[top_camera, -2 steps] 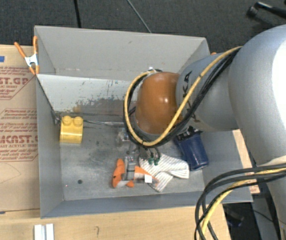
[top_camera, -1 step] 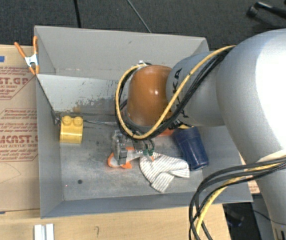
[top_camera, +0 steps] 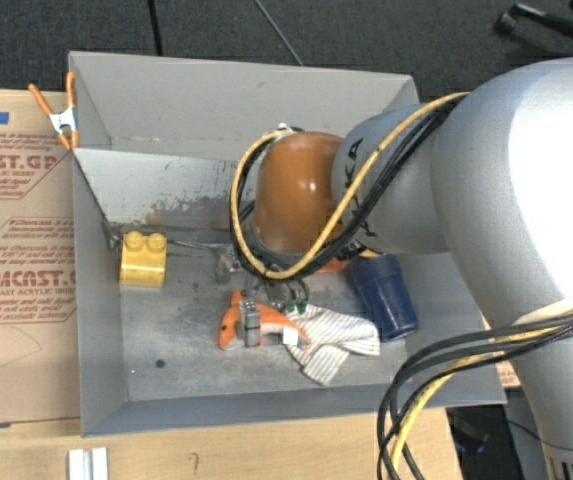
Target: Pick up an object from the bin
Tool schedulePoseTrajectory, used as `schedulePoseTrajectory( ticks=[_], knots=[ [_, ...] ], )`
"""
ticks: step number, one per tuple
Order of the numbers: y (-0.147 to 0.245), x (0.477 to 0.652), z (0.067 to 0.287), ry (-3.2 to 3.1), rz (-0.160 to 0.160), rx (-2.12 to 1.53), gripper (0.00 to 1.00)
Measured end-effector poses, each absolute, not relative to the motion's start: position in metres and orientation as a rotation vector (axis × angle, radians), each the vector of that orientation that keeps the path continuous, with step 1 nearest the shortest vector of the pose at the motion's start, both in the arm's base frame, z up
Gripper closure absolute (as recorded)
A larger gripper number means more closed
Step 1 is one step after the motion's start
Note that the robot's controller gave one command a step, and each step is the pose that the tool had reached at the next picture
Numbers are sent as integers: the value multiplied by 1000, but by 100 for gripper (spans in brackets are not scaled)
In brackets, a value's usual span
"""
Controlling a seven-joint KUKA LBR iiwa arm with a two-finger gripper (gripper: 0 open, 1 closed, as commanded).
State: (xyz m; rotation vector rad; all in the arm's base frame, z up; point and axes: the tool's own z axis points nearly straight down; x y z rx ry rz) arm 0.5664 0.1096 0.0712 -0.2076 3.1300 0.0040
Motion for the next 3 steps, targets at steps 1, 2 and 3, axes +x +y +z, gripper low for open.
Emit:
schedulePoseTrajectory(
  ticks=[1, 2, 3],
  knots=[
    [110, 566, 71, 3130, 4, -208, 0],
    [77, 490, 71, 3109, 1, -448, 100],
    [77, 490, 71, 3108, 1, -448, 100]
  ],
)
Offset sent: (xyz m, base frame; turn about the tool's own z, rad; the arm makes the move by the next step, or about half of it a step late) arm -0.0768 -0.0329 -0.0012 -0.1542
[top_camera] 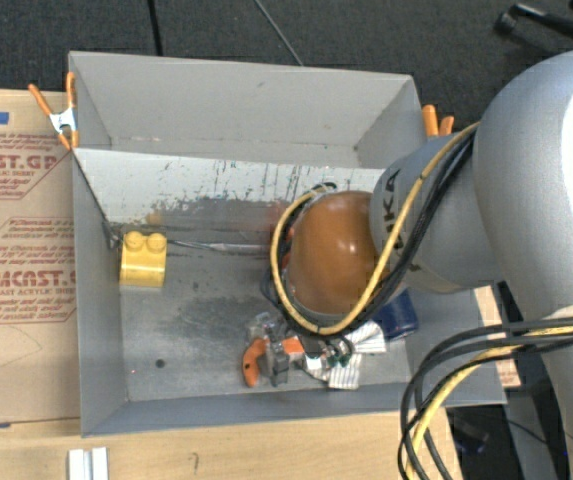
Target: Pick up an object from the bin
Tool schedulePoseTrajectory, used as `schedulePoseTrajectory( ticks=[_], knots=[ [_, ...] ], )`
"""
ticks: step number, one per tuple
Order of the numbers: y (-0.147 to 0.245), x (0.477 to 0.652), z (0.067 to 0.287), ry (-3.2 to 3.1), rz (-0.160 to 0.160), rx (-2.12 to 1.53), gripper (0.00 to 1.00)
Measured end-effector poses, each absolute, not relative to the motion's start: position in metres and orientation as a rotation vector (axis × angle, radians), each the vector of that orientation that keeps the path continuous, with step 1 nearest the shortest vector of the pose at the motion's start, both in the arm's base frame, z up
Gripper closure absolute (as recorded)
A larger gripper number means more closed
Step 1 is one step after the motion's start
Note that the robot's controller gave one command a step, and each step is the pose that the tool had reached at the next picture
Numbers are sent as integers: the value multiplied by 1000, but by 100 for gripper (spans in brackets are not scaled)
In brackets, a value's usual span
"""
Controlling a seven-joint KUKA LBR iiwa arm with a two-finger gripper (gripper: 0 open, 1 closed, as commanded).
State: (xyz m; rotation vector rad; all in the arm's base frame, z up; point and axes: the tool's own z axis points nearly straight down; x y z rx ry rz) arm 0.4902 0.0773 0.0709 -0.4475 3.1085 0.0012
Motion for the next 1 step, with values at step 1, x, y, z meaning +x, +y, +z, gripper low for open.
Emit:
schedulePoseTrajectory(
  ticks=[1],
  knots=[
    [67, 490, 214, 3096, 1, -520, 100]
  ],
)
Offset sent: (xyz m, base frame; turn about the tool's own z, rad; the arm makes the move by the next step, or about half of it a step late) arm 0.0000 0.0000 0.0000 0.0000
